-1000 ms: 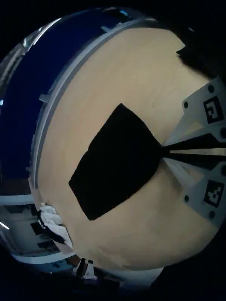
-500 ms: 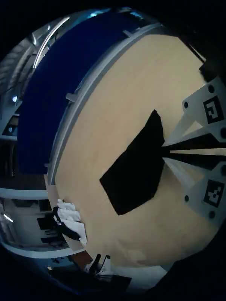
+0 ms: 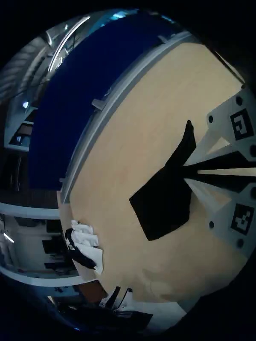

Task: Fold towel

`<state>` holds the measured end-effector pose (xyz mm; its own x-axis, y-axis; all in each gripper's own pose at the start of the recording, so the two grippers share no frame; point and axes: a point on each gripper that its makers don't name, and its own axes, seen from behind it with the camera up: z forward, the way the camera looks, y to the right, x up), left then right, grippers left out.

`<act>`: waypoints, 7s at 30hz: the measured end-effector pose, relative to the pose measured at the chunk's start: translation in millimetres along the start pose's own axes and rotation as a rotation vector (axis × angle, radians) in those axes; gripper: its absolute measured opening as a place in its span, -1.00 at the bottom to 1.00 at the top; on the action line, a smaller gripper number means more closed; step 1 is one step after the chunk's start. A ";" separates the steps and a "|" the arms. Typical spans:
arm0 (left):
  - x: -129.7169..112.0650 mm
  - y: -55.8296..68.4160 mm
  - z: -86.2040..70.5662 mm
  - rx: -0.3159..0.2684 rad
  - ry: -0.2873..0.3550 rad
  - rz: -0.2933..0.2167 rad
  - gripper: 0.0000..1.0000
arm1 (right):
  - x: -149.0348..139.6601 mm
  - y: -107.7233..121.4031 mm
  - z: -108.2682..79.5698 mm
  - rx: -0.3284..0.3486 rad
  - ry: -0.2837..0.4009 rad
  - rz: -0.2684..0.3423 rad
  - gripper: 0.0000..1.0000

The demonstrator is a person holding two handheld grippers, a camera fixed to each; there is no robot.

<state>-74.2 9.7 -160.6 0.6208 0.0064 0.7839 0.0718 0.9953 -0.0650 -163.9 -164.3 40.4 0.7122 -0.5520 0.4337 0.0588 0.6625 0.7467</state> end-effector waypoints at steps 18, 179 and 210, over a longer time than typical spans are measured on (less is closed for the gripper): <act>9.3 -10.8 -12.4 0.010 0.058 -0.054 0.72 | 52.0 -68.3 48.5 0.120 -0.008 -0.149 -0.91; 62.7 54.3 -53.6 -0.031 0.188 -0.027 0.72 | 14.6 106.8 -135.6 -0.166 0.116 0.143 -0.88; 78.6 91.6 -36.5 -0.035 0.168 0.017 0.72 | -131.2 255.6 -220.3 -0.341 -0.049 0.285 -0.88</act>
<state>9.6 97.8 -127.5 0.7436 0.0041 0.6687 0.0858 0.9911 -0.1014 -88.2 188.9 63.2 0.6997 -0.3414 0.6276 0.0982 0.9160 0.3889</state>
